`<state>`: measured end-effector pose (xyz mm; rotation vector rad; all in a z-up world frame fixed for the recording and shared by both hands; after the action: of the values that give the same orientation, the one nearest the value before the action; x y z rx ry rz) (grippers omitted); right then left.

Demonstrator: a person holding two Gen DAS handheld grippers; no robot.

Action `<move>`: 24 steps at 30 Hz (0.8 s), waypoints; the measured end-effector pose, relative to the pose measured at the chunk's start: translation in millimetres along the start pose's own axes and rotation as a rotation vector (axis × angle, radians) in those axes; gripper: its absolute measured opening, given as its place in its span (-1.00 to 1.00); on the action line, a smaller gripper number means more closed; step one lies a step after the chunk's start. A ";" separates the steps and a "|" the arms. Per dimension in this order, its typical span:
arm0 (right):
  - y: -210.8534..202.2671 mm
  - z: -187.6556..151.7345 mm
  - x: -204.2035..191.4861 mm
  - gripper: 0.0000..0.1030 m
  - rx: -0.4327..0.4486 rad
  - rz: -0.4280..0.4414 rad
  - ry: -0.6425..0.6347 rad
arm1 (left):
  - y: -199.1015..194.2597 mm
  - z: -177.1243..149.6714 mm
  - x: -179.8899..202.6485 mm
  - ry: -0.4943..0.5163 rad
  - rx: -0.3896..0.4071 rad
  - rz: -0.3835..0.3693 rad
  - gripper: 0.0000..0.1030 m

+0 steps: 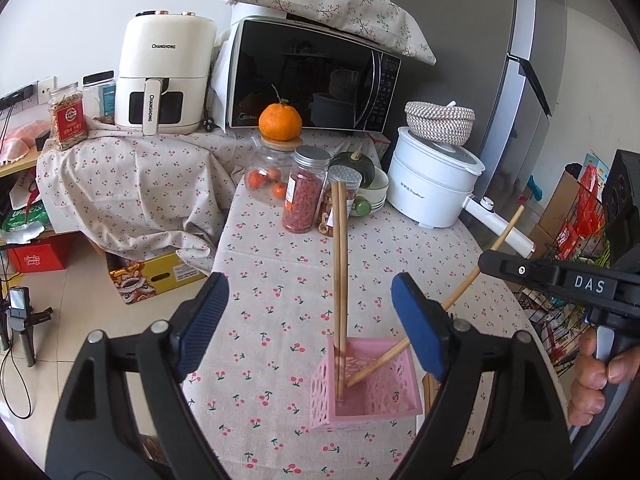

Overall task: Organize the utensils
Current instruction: 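Lower both grippers' chopsticks into the pink basket and open both grippers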

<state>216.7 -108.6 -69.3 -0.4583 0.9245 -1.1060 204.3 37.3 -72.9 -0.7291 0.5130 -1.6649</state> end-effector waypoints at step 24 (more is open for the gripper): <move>-90.5 -1.9 37.1 0.64 0.132 -0.016 0.053 | -16.3 -32.6 3.1 -0.067 -0.189 -0.055 0.85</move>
<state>170.2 -178.9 -19.8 -0.3298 0.8891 -1.1907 169.5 36.1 -84.3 -0.9414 0.6128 -1.6516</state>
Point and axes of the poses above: each gripper's, at about its wrist camera, not at the fingertips, and y roughly the way its jaws point, x to its right, z to its top, the point moved 10 cm from there along y, roughly the way its jaws point, and after that the axes turned 9 degrees about -x, right-handed, at the moved point
